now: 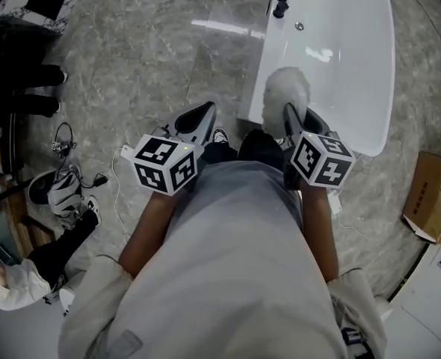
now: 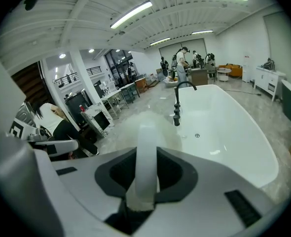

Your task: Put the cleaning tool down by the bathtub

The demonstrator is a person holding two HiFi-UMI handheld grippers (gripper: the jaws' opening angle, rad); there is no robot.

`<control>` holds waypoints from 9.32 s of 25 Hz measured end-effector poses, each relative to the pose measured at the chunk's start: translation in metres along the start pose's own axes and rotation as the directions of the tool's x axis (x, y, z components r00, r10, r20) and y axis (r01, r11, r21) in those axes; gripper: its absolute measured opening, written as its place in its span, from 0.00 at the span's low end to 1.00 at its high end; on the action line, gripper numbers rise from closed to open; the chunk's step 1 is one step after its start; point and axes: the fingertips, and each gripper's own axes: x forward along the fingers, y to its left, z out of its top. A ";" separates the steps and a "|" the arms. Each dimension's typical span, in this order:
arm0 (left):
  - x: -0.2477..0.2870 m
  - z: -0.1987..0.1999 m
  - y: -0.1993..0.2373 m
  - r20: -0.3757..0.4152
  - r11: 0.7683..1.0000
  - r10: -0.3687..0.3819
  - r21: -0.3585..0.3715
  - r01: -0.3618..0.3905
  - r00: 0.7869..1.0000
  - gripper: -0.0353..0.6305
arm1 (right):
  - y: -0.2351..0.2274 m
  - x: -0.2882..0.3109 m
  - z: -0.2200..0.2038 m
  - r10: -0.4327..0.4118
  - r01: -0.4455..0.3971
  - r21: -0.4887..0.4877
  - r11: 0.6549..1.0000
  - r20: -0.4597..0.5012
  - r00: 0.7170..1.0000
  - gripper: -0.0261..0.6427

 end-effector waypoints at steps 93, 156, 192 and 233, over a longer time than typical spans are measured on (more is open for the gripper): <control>-0.014 -0.059 0.045 -0.234 0.972 0.197 -0.077 -0.220 0.952 0.06 | -0.096 0.195 -0.158 -0.022 0.100 0.147 0.984 -0.459 0.888 0.16; -0.041 -0.073 0.045 -0.180 0.957 0.198 -0.176 -0.229 0.964 0.06 | -0.089 0.207 -0.168 -0.017 0.112 0.179 0.977 -0.459 0.888 0.29; -0.023 -0.042 0.032 -0.105 0.981 0.106 -0.150 -0.121 0.989 0.06 | -0.064 0.158 -0.117 0.094 -0.015 0.225 0.974 -0.346 0.933 0.28; 0.005 -0.004 0.031 -0.042 0.995 -0.003 -0.097 -0.002 0.999 0.06 | -0.009 0.049 -0.026 0.247 -0.229 0.161 0.960 -0.098 0.964 0.10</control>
